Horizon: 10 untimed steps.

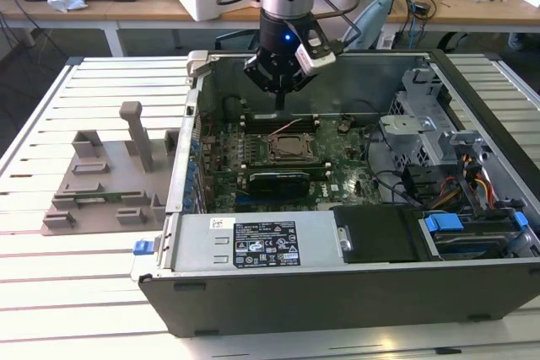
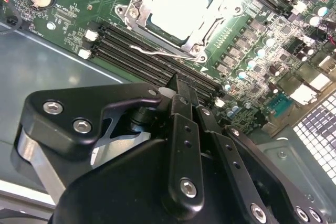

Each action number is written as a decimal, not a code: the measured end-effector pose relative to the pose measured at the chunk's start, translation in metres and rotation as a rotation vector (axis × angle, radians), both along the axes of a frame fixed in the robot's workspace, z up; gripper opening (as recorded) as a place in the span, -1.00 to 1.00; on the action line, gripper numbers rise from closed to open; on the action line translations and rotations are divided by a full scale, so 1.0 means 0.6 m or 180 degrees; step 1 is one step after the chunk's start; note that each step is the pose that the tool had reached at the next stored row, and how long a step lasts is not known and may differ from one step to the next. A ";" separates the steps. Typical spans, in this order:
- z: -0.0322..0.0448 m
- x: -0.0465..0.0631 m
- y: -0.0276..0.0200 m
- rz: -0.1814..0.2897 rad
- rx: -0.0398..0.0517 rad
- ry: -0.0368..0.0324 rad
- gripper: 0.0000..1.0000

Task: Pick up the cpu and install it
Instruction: 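Install the first cpu locking lever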

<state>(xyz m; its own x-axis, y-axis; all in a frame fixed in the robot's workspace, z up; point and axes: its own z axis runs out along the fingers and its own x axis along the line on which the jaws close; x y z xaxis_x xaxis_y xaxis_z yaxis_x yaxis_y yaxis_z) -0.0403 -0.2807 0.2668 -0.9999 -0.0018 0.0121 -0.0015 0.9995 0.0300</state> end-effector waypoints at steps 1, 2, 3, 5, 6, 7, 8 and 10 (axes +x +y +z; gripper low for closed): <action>0.000 0.000 0.0000 0.0000 0.0000 0.0000 -0.79; 0.000 0.000 0.0000 0.0000 0.0000 0.0000 -0.79; 0.000 0.000 0.0000 0.0000 0.0000 0.0000 -0.79; -0.001 0.001 0.0000 0.0001 0.0000 0.0000 -0.79; -0.001 0.001 0.0000 0.0000 0.0000 0.0000 -0.79; -0.002 0.002 0.0000 0.0000 0.0000 0.0000 -0.79; -0.002 0.002 0.0000 0.0001 0.0000 0.0000 -0.79; -0.004 0.004 0.0000 0.0001 0.0000 0.0000 -0.79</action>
